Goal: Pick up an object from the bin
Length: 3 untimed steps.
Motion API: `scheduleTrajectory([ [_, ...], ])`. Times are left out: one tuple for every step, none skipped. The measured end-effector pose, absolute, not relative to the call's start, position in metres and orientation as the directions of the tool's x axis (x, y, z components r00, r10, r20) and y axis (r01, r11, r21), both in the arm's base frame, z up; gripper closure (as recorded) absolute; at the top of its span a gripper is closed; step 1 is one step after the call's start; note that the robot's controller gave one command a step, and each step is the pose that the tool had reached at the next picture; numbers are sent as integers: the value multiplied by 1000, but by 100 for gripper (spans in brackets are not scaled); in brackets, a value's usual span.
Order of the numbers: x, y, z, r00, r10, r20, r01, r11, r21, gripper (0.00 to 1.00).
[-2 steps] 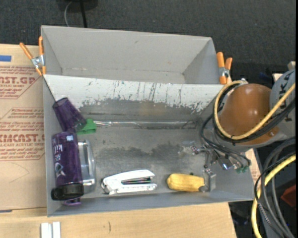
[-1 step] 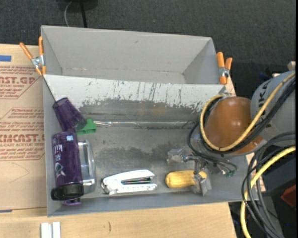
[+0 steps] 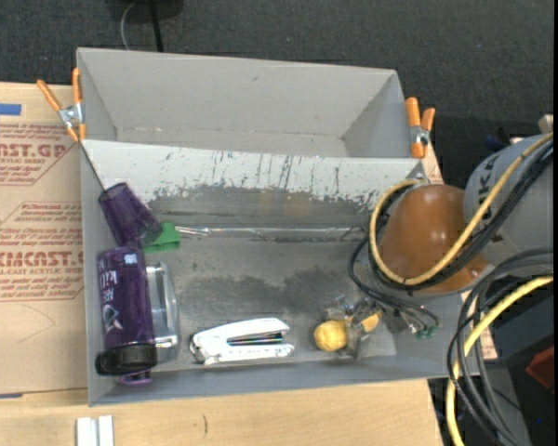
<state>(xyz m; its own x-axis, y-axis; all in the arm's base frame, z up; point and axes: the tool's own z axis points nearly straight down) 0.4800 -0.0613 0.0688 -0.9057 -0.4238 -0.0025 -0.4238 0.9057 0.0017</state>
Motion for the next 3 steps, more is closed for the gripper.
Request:
scheduleTrajectory([
  [480,-62,69,-910,-415,-2,-415,910,2,100],
  [478,-61,74,-911,-412,3,-412,911,5,100],
  [480,-61,113,-910,-415,-3,-415,910,2,100],
])
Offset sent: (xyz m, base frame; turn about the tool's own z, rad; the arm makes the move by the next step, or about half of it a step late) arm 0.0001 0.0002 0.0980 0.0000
